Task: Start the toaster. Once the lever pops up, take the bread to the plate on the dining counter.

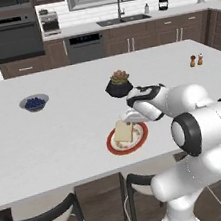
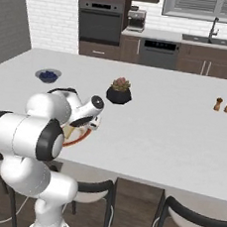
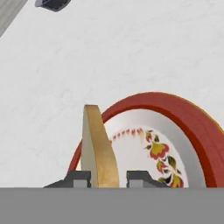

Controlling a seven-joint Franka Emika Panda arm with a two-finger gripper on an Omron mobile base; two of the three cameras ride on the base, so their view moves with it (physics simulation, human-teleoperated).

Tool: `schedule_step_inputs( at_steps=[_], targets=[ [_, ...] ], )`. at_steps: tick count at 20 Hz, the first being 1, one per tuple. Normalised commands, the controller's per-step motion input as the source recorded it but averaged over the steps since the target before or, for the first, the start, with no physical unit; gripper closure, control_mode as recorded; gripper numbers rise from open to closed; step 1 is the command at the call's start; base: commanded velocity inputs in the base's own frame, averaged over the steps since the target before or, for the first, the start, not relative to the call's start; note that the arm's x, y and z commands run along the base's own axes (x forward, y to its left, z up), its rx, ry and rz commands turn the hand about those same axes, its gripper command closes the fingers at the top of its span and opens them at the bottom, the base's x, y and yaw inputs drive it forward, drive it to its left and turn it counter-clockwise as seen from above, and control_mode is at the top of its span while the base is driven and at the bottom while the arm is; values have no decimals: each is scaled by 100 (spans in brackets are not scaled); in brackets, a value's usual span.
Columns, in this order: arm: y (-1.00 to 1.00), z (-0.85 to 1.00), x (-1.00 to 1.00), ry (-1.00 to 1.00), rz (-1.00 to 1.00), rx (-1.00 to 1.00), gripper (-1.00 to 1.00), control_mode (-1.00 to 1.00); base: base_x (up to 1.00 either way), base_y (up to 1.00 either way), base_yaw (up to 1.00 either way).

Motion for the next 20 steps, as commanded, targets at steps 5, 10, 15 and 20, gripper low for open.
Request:
schedule_step_inputs(
  at_steps=[5,10,15,20],
  targets=[
    [0,-32,-8,0,-4,-4,-100,-100,0,0,0],
    [-11,-2,-13,-1,-11,-4,-100,-100,0,0,0],
    [-18,0,-6,0,-19,-9,-100,-100,0,0,0],
    [-21,0,-21,0,-24,-14,-100,-100,0,0,0]
  ],
)
